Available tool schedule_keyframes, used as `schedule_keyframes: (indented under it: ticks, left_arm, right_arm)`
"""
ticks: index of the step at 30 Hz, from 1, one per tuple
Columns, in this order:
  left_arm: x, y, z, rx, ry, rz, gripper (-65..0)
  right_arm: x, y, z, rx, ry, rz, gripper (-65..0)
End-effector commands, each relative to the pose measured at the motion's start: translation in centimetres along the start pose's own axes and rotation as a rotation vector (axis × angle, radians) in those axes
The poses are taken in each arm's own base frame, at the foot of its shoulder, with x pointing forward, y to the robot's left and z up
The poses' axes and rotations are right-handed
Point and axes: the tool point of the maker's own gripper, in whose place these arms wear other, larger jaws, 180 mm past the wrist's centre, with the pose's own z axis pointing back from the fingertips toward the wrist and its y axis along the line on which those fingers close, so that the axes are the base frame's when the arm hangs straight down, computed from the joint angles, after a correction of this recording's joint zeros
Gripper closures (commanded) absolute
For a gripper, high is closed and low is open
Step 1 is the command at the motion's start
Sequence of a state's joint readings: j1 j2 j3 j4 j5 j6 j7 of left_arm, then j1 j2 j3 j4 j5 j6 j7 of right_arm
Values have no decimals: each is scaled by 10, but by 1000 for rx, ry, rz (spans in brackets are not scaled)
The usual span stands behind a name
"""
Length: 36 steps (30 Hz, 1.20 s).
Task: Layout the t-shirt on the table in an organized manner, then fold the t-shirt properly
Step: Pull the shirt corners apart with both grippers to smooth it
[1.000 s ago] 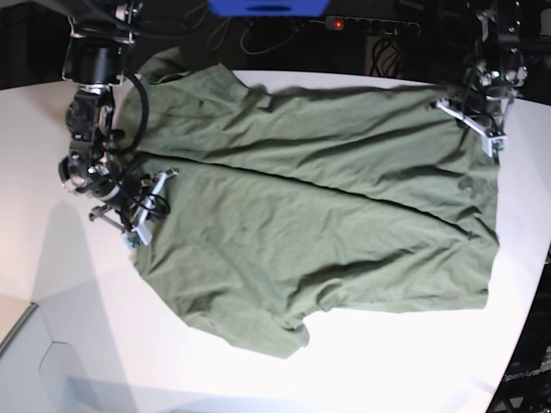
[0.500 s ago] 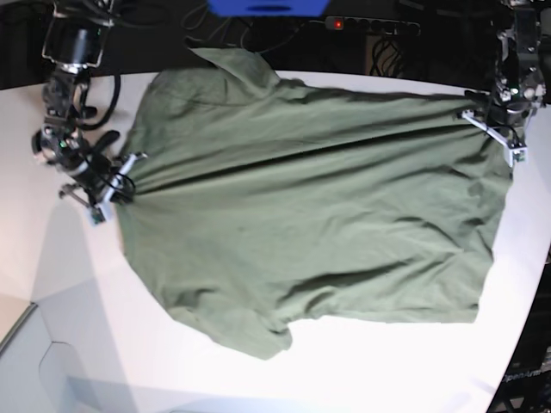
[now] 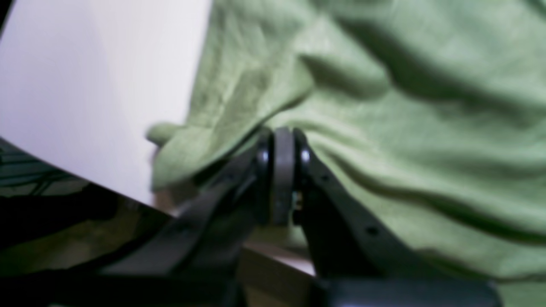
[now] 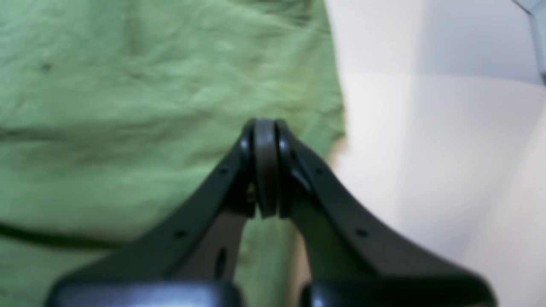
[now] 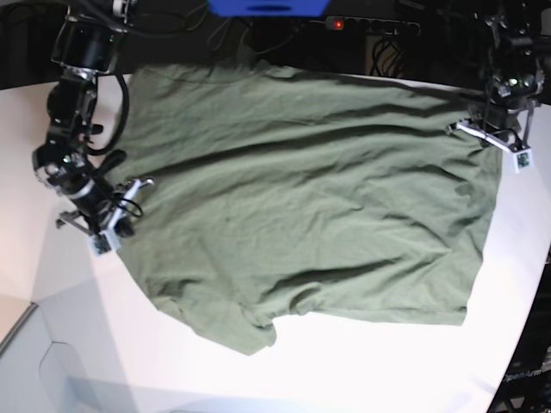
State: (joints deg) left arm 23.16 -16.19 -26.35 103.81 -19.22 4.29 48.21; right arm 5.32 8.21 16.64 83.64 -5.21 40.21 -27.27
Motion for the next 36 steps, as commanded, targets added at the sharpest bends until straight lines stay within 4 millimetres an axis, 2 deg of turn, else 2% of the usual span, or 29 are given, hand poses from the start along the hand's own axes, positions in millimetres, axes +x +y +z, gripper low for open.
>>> schedule_keyframes:
  ticks: [1,4,6,9,11,15,19,22,23,26,28,32,36]
  left_arm:
    - [13,6,9,19,-37,0,-4]
    - [20,12,18,33,-31,14,-4]
    - [22,15,16,39,-34,29,-4]
    - [39,9,10,27,-60,42,-4]
    - [45,5,12,19,-78,48,-4]
    - [40,6,10,21,-65,57,-5]
    - [15,12,4,34,17,58,-7]
    - [-6,15,0,41,105,65,-9]
    - [-16,18,-3,47,150,66,-9]
    - [-29,21,-5,53,215,73,-14]
    - [-32,19,-4,39,246,42,-54]
    - [-24,4,4,-18,244,-64,-194]
    - [7,-5,27,-46,154,-125,-206]
  right_arm:
    - [15,0,-3,7,-42,7,0]
    - [0,11,-12,46,-1,-7,0]
    - [-12,15,-17,62,23,-28,0]
    - [-27,19,-29,90,67,-69,0]
    - [-34,18,-38,104,96,-96,0]
    - [-43,2,-45,99,134,-114,0]
    - [-41,-7,-50,96,95,-133,0]
    - [-48,-6,-52,104,90,-157,0]
    - [-44,-10,-54,100,81,-157,0]
    - [-44,-20,-59,98,82,-179,0]
    - [-40,-22,-63,100,79,-191,-10]
    - [-30,-26,-66,96,62,-189,-69]
    - [-30,-26,-66,96,63,-188,-101]
